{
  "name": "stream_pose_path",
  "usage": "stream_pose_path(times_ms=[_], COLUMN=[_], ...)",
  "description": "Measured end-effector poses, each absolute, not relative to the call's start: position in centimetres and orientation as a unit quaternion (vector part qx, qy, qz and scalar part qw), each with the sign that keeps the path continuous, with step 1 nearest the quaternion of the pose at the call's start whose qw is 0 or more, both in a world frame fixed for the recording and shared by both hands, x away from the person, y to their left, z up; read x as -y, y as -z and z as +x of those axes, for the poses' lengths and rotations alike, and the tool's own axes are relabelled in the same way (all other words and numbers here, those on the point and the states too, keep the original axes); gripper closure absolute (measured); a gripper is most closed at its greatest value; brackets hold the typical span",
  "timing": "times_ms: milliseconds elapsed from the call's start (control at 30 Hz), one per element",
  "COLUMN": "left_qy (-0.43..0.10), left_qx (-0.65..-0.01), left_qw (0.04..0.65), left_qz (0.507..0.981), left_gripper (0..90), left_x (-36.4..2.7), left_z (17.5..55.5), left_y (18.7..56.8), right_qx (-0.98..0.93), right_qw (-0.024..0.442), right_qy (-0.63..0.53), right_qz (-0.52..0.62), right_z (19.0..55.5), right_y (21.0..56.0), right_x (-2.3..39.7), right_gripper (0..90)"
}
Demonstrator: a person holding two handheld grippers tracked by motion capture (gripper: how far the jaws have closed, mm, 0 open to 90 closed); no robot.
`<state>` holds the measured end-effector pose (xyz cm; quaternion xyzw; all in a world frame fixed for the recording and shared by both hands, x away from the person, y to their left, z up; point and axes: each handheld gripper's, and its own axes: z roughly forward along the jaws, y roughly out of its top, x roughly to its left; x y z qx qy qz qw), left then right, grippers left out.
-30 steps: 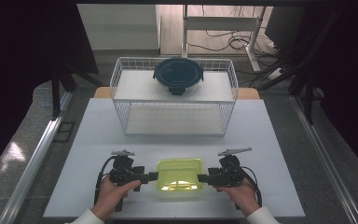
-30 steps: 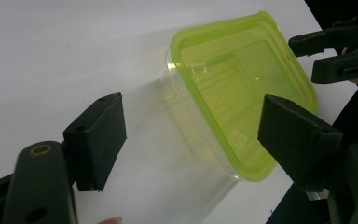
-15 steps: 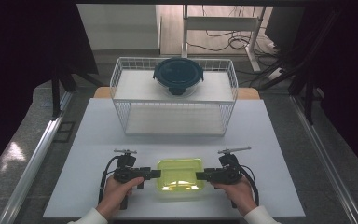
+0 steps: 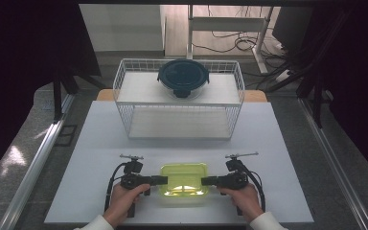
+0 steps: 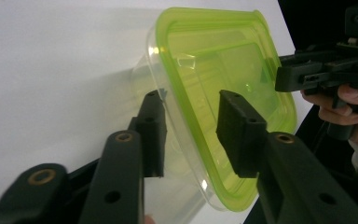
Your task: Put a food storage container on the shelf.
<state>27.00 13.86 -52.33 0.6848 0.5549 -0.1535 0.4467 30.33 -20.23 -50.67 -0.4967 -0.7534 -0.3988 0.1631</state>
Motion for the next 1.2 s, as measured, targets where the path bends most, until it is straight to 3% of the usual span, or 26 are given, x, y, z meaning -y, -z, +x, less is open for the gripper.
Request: stream_pose_path(times_ms=[267,1200], left_qy=[0.143,0.118], left_qx=[-0.560,-0.525], left_qw=[0.457,0.481], left_qz=[0.677,0.692], left_gripper=[75.4,77.6], left_x=[-14.1,-14.7], left_z=[26.6,26.0], left_y=[51.8,49.1], right_qx=[0.750,0.760], right_qw=[0.156,0.120], right_qy=[0.407,0.440], right_qz=[-0.498,-0.464], right_z=[29.9,29.2], right_y=[50.1,47.8], right_x=[20.2,20.3], right_gripper=[73.8,77.4])
